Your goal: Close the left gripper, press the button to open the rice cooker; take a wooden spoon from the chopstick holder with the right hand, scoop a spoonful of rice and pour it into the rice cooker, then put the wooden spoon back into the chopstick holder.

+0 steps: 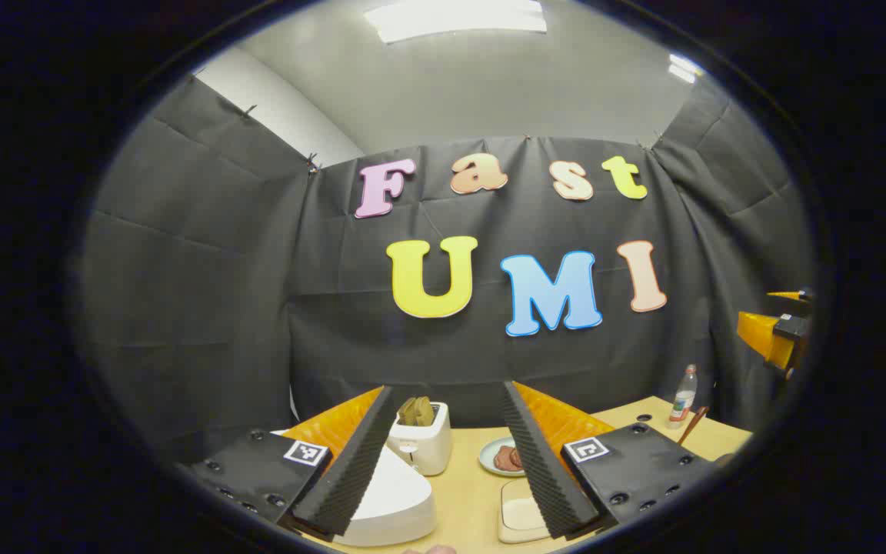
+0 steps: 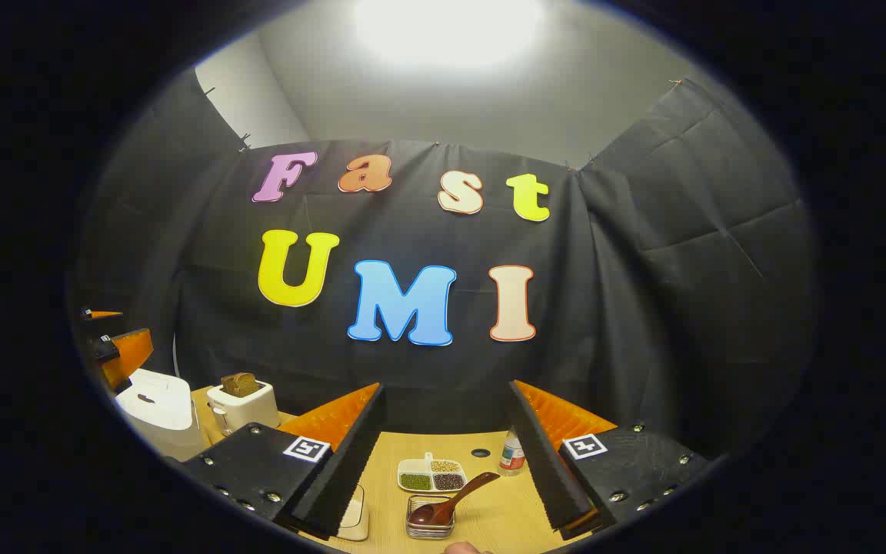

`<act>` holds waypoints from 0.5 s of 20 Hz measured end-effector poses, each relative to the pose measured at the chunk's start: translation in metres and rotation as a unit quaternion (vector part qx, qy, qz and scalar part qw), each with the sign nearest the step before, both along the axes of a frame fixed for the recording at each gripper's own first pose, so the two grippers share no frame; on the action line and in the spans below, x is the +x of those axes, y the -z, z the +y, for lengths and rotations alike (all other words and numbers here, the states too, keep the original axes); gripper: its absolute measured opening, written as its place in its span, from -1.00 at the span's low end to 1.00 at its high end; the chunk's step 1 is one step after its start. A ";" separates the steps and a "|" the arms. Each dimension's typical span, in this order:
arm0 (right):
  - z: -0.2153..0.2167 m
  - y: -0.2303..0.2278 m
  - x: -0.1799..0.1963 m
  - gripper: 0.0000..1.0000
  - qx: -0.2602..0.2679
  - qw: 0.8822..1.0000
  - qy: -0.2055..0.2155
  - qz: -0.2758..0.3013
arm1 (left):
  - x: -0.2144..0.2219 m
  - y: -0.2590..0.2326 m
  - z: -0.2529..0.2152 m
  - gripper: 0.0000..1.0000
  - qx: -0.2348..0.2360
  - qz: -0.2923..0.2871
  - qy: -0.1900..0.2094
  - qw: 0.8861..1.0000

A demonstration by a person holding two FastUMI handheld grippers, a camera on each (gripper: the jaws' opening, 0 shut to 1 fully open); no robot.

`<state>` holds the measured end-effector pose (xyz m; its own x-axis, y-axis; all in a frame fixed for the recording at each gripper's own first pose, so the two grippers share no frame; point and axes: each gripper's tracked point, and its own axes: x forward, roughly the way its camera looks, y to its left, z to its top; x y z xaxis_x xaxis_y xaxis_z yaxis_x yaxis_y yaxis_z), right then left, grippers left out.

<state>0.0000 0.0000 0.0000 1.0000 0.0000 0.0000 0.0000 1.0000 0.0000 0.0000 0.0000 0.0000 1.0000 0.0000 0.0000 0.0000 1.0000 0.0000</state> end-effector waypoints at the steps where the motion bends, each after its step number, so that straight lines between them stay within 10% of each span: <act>1: -0.001 0.000 -0.001 0.89 0.000 1.000 0.000 0.000 | 0.000 0.000 -0.001 0.92 0.000 0.000 0.001 1.000; 10: -0.007 0.004 -0.003 0.89 0.000 1.000 0.005 0.003 | -0.003 -0.002 -0.003 0.92 0.006 -0.006 -0.002 1.000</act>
<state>-0.0029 -0.0065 -0.0039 0.9999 -0.0096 -0.0057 0.0096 1.0000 0.0007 -0.0028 -0.0031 0.0018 0.9999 0.0043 0.0117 -0.0044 0.9999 0.0116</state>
